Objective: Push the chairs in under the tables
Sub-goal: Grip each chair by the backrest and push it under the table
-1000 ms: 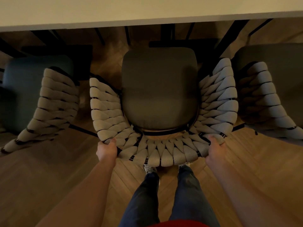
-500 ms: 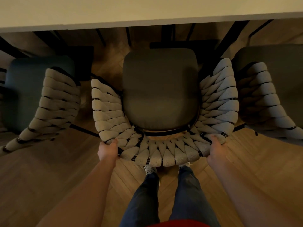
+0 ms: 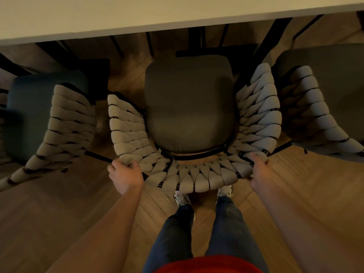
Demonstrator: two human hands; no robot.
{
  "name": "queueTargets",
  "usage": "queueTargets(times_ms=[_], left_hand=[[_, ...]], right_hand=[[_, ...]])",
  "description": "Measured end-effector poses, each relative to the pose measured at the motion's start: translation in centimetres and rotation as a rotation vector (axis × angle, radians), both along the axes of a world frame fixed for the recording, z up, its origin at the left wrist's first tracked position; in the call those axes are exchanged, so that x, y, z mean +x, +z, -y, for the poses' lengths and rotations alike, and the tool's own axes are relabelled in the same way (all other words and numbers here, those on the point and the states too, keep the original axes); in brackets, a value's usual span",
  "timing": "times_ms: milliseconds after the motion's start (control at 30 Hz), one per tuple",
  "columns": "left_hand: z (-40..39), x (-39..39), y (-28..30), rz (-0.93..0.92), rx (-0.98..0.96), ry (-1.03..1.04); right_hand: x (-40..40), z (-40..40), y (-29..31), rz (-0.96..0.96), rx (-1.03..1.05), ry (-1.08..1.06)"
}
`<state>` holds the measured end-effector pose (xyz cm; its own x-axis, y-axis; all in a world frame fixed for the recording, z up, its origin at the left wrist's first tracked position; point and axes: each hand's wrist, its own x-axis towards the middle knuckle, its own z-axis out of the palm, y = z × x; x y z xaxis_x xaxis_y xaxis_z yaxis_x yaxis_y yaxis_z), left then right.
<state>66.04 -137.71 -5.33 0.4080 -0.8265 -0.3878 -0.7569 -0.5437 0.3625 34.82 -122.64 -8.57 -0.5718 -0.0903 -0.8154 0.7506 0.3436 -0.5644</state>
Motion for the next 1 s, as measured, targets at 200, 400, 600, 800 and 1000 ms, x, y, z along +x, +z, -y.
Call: queueTargets(times_ms=[200, 400, 600, 800, 1000], left_hand=[[-1.4, -7.1, 2.6, -0.239, -0.160, -0.162], [-7.4, -18.2, 4.0, -0.441, -0.066, -0.190], [-15.7, -30.7, 3.8, -0.576, 0.108, -0.196], [-20.3, -41.5, 3.2, -0.670, 0.213, -0.218], [-21.5, -49.5, 0.8, -0.643, 0.235, -0.110]], right_hand=[[-2.4, -2.8, 1.3, 0.009, -0.054, -0.004], [-8.6, -8.5, 2.0, 0.013, -0.079, 0.019], [-18.7, -17.2, 3.8, -0.011, -0.027, -0.062], [-27.8, -23.3, 4.2, -0.038, -0.008, -0.183], [-35.9, -25.2, 3.0, -0.031, -0.058, -0.263]])
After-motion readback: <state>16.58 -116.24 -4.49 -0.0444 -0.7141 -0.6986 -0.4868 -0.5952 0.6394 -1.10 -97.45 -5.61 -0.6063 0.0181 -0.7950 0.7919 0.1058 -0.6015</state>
